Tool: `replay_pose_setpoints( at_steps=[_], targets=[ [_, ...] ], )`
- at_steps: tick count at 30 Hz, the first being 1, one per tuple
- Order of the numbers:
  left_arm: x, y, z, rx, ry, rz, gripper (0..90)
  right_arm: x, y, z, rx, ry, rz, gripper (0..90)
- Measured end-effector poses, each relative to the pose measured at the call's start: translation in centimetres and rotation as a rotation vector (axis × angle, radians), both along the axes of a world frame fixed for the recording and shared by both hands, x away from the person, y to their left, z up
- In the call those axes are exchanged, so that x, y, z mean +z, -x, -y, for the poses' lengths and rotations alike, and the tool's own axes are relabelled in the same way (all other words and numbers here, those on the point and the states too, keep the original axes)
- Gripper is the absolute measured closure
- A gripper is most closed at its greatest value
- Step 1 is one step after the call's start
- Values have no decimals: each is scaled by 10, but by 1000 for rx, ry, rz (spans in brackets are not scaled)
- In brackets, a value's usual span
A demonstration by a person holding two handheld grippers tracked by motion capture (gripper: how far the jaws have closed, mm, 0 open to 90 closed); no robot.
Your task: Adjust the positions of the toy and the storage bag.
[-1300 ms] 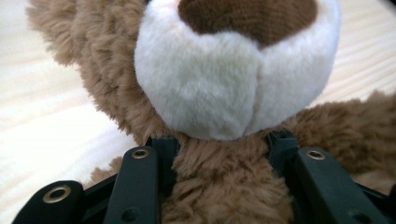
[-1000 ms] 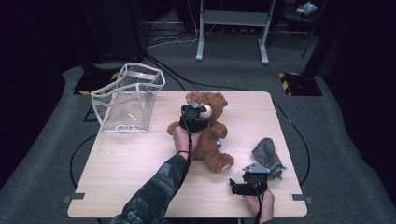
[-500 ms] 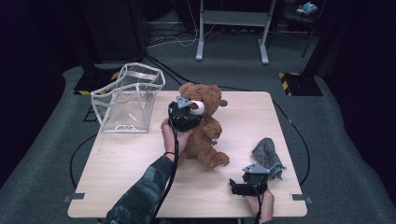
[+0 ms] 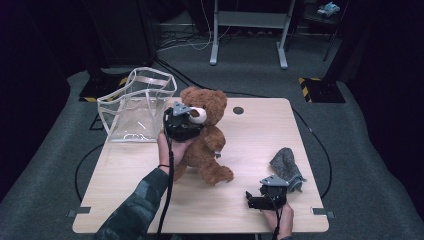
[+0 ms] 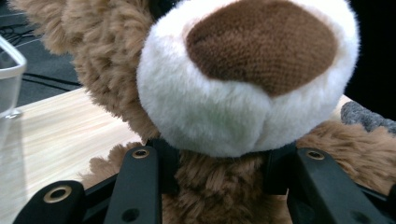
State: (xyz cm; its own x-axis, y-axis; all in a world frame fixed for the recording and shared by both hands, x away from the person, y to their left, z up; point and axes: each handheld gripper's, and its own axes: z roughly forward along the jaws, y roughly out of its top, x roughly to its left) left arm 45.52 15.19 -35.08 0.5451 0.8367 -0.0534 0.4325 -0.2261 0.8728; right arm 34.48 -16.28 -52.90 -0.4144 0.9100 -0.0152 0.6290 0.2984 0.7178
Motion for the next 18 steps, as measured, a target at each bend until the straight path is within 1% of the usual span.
replay_pose_setpoints(
  at_steps=[2,5,6,7,9,10,11,12,14,15,16,18],
  targets=[
    [3,3,-6,1,3,-2,595,0,0,0,-1,-7,-2,49],
    [8,8,-18,-7,-8,-1,594,0,0,0,-1,-8,-4,49],
    [8,8,-18,-7,-8,-1,594,0,0,0,0,-7,-3,49],
    [10,12,-24,-7,-17,-1,594,0,0,0,-2,-8,-3,49],
    [11,14,-26,-8,-17,0,594,0,0,0,-2,-7,-4,49],
    [13,17,-33,-8,-26,-3,594,0,0,0,-2,-8,-5,49],
    [13,17,-33,-8,-26,-3,594,0,0,0,-2,-8,-5,49],
    [13,20,-40,-4,-22,-5,594,0,0,0,-2,-11,-6,49],
    [14,23,-49,1,-26,-7,593,0,0,0,-2,-11,-6,49],
    [14,25,-52,6,-29,-9,593,0,0,0,-6,-14,-6,49],
    [14,25,-52,6,-29,-9,593,0,0,0,-6,-14,-6,49],
    [15,28,-62,9,-42,-11,593,0,0,0,-4,-11,-5,49]
  ],
)
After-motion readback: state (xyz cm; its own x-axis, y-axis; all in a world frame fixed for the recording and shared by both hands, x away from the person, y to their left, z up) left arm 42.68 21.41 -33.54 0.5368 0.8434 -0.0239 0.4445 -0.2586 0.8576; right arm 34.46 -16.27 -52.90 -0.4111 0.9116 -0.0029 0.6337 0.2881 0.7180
